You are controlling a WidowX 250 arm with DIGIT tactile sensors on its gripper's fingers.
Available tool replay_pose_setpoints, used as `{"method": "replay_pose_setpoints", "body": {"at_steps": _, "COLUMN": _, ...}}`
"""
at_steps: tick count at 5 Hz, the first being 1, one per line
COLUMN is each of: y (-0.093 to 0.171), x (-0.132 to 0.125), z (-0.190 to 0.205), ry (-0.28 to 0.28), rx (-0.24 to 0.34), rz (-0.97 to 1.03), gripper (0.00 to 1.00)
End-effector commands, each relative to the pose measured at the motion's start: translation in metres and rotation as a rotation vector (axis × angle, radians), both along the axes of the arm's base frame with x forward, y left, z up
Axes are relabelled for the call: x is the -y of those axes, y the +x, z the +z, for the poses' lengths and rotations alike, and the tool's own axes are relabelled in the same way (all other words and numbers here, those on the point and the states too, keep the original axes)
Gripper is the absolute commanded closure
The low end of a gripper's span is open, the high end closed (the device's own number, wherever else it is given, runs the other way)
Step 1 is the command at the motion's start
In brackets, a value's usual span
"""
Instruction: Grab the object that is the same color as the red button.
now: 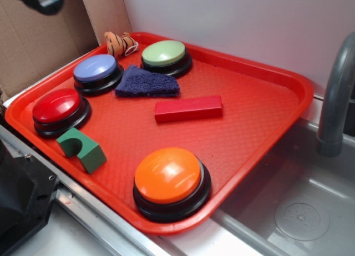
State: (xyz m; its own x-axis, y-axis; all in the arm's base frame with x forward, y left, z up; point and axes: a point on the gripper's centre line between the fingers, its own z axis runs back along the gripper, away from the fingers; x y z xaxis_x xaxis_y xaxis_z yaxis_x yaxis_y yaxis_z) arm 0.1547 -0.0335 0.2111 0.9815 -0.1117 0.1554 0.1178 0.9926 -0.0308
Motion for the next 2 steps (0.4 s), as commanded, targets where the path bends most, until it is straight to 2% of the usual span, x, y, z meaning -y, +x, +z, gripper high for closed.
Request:
{"method": "replay_pose_setpoints", "body": {"at_steps": 1, "y": 0.072, "x": -0.008, "z": -0.052, "ry": 0.084, "rx": 0.042, "rz": -0.152, "gripper": 0.00}}
{"method": "replay_pose_setpoints", "body": {"at_steps": 2, "y": 0.098, "x": -0.005, "z": -0.080, "ry": 0.035, "rx": 0.069, "rz": -0.261, "gripper": 0.00}}
